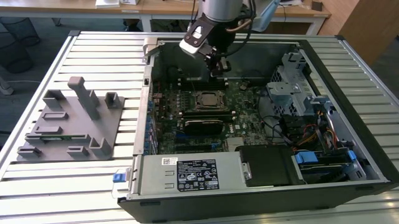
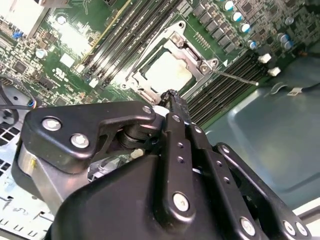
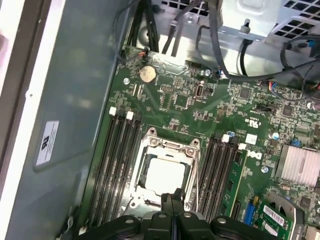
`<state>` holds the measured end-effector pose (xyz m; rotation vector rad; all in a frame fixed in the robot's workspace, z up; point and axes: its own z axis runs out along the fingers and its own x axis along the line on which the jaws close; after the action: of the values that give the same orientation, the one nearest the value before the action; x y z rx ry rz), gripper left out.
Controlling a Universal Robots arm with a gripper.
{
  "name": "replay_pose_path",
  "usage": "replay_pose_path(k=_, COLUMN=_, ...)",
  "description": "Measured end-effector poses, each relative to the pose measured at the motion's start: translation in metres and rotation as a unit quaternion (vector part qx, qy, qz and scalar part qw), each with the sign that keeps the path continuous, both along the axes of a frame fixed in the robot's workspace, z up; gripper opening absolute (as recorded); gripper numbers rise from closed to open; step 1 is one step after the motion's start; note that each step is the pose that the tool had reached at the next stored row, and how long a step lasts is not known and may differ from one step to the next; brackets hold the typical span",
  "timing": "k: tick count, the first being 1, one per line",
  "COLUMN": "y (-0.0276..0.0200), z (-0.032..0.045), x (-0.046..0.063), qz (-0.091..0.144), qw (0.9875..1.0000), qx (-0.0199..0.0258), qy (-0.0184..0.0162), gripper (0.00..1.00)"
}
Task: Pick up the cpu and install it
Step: 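Install the first cpu locking lever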
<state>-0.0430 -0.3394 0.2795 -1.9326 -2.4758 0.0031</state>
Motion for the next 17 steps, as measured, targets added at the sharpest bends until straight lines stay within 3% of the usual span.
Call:
replay_pose_path(k=3, y=0.0000, z=-0.0001, x=-0.0020, qz=0.011, qw=0.9999, qx=-0.0001, qy=0.0000, gripper=0.11)
replay_pose_path(k=7, y=0.0000, z=-0.0009, x=-0.0021, qz=0.046, qw=0.9990, qx=-0.0001, qy=0.0000, gripper=0.11)
replay_pose_path(k=8, y=0.0000, z=-0.0015, x=-0.0022, qz=0.068, qw=0.9977, qx=-0.0001, qy=0.0000, gripper=0.11)
replay_pose_path(k=9, y=0.0000, z=-0.0020, x=-0.0022, qz=0.099, qw=0.9951, qx=-0.0002, qy=0.0001, gripper=0.11)
replay_pose_path(k=10, y=0.0000, z=-0.0022, x=-0.0022, qz=0.114, qw=0.9935, qx=-0.0001, qy=0.0000, gripper=0.11)
replay_pose_path(k=14, y=0.0000, z=-0.0023, x=-0.0022, qz=0.150, qw=0.9887, qx=-0.0001, qy=0.0000, gripper=0.11)
replay_pose_path(k=17, y=0.0000, z=-0.0025, x=-0.0022, qz=0.177, qw=0.9843, qx=-0.0001, qy=0.0000, gripper=0.11)
